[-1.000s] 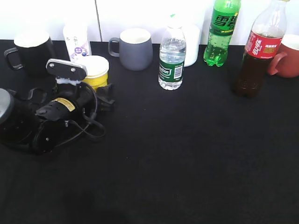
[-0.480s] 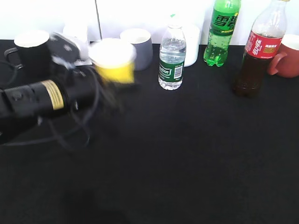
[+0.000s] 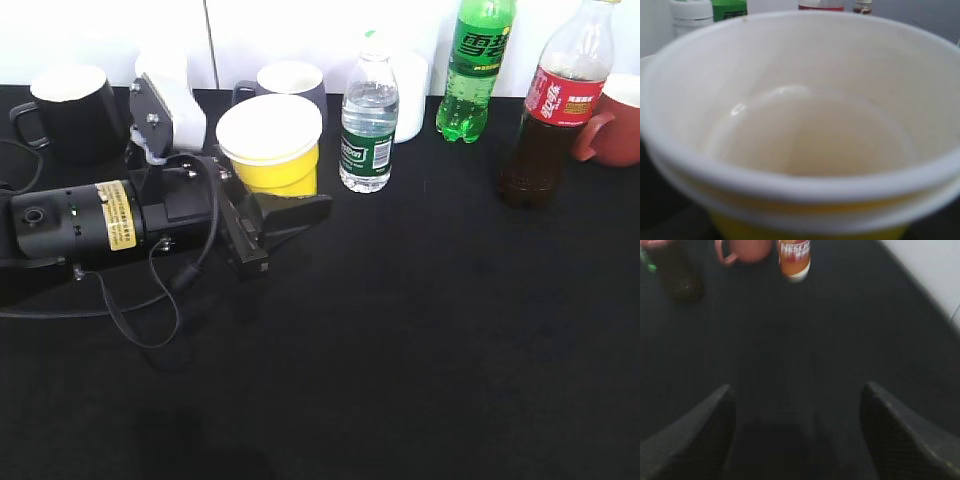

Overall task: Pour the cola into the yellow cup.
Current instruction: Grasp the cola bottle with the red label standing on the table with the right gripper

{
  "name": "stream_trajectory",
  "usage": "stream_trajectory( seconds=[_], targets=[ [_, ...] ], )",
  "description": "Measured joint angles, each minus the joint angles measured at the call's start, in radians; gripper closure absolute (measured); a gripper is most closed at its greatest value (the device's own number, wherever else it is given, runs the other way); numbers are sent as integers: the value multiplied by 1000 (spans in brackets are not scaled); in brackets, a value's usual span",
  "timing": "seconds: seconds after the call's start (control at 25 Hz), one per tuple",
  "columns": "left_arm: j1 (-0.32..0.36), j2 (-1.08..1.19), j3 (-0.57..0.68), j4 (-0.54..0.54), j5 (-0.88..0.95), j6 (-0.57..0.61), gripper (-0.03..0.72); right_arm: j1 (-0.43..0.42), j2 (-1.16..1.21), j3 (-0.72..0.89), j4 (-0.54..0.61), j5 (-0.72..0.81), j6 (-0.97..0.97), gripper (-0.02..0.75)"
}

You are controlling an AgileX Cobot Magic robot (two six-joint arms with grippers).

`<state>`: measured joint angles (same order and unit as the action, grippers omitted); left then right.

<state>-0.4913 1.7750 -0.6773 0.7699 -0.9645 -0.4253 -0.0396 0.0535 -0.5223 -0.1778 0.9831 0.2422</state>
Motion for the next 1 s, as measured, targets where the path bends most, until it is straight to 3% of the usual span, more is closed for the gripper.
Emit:
stream_trajectory(
  seconds=[0.2, 0.32, 0.48, 0.68, 0.8, 1.0],
  targets=[
    [0, 0, 0, 1, -4, 0, 246, 0, 325, -6, -18, -691, -2, 152],
    [0, 0, 0, 1, -9, 0, 246, 0, 602, 3, -24, -983, -3, 152],
    [0, 0, 0, 2, -10, 0, 246, 0, 886, 171, -96, -1377, -3, 152],
    [0, 0, 0, 2, -10, 0, 246, 0, 1263, 207, -119, -1686, 124, 152],
    [0, 0, 1, 2, -10, 0, 246, -1, 1476, 206, -233, -1914, 133, 151],
    [0, 0, 1, 2, -10, 0, 246, -1, 1618, 111, -279, -1985, 53, 79]
  ],
)
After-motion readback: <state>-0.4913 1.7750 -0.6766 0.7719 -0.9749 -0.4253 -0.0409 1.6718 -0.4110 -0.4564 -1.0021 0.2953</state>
